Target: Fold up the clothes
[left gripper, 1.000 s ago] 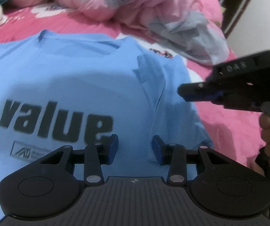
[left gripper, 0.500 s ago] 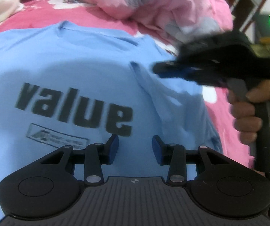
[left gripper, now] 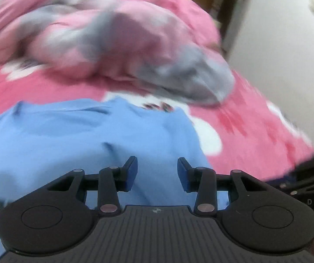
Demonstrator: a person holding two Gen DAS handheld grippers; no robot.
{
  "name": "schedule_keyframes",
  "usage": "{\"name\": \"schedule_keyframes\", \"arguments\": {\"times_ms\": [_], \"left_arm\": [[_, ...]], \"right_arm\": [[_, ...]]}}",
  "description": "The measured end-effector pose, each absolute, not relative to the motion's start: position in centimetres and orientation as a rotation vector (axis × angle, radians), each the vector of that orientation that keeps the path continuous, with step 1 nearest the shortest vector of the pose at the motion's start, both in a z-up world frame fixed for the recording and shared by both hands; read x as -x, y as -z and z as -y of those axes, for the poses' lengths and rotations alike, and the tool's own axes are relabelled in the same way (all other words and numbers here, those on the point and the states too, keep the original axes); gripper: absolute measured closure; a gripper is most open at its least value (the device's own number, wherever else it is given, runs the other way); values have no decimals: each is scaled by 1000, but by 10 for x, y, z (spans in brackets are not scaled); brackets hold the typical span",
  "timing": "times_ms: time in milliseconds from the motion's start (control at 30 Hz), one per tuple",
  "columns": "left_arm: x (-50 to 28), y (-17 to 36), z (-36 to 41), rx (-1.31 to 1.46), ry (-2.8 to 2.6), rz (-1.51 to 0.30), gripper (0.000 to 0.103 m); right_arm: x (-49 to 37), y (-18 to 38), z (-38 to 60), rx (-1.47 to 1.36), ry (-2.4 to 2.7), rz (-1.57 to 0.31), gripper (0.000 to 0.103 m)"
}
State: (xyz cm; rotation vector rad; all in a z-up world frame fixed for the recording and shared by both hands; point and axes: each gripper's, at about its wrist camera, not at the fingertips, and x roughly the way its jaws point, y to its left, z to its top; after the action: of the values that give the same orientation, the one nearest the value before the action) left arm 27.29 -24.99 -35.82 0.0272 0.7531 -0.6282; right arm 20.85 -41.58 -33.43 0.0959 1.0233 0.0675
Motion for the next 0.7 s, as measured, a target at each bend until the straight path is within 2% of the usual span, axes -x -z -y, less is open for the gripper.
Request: {"name": "schedule_keyframes", "arguments": {"times_ms": [100,167,233,267,367,700], "left_arm": [[-274,375,267,-135,667,-777,63],[-274,385,269,-178,652,-799,63],[-276,388,266,-180,636,-808,63],[-277,390,264,-182,628,-812,63],[-276,392,261,-184,613,-814,62],[-280,372,262,-125,542,-775,56]], "right_arm": [[-211,348,387,106,-76,-997,90],[-211,359,374,196,-82,-996,82],[-208,372,368,259,-56,-1002,83],[-206,377,369,268,-40,-1008,87],[-200,384,381,188,24,-1013,92],[-187,385,390,145,94,-993,93]]}}
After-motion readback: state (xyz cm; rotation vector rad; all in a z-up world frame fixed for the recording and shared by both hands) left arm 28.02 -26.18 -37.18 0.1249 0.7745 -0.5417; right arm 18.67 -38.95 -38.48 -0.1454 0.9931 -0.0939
